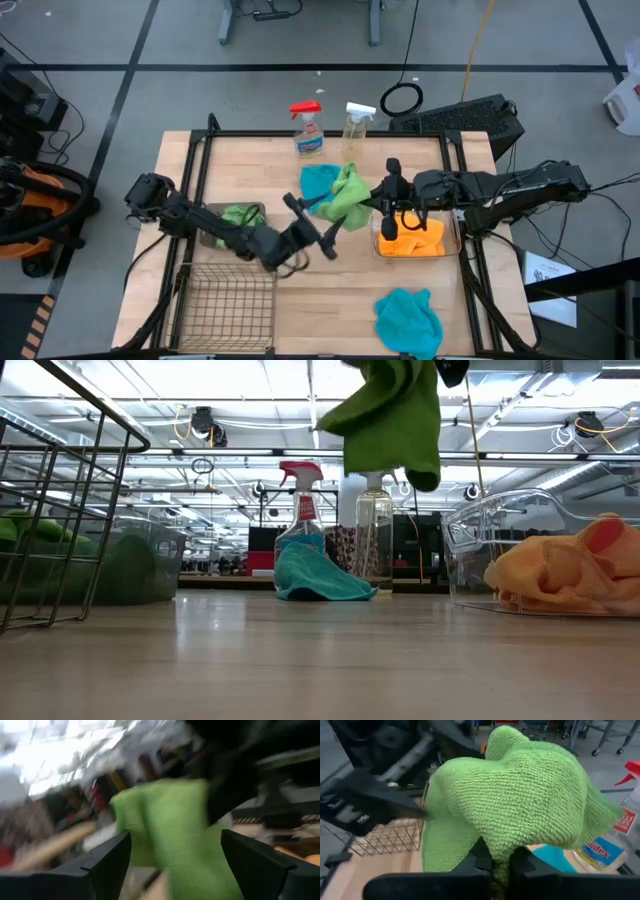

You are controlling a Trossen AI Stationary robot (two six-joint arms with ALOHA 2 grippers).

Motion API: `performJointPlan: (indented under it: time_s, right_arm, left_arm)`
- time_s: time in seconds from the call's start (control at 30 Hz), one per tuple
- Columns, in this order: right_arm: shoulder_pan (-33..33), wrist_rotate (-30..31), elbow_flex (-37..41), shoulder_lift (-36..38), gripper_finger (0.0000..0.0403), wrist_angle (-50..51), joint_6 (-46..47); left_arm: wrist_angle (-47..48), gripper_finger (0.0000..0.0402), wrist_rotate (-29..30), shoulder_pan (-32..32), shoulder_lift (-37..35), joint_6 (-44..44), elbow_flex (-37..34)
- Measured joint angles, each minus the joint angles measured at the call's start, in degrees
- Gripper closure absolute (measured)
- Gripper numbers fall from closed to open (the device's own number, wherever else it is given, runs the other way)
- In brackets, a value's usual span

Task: Sort microfiber towel by color & place in baskets
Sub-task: Put the green microfiber towel into the black bin

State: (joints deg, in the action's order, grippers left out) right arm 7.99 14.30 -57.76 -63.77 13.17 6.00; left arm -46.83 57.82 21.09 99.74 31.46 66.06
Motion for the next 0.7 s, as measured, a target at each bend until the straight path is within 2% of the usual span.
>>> performJointPlan:
  time_s: [0.1, 0.17, 0.37, 0.53, 0.7]
  right_arm:
    - [1.7, 5.1, 0.0, -1.6, 0.0397, 0.3, -1.4]
    - [3.1, 8.4, 0.0, -2.4, 0.0397, 0.6, -2.8]
    - [7.1, 14.3, 0.0, -3.8, 0.0397, 0.5, -8.1]
    - [10.4, 18.1, 0.0, -3.7, 0.0397, -0.2, -12.2]
    - [12.8, 20.7, 0.0, -3.6, 0.0397, -1.5, -14.7]
  left_arm:
    - [8.5, 0.0088, 4.7, -1.4, 0.0, -11.8, 0.0]
    - [13.4, 0.0093, 4.9, -1.5, 0.0, -18.1, 0.0]
    - [21.4, 0.0142, 4.3, -1.3, 0.0, -27.1, 0.0]
    - [25.0, 0.0177, -2.3, -1.4, 0.0, -35.7, 0.0]
    - [24.6, 0.0171, -7.4, -3.3, 0.0, -39.5, 0.0]
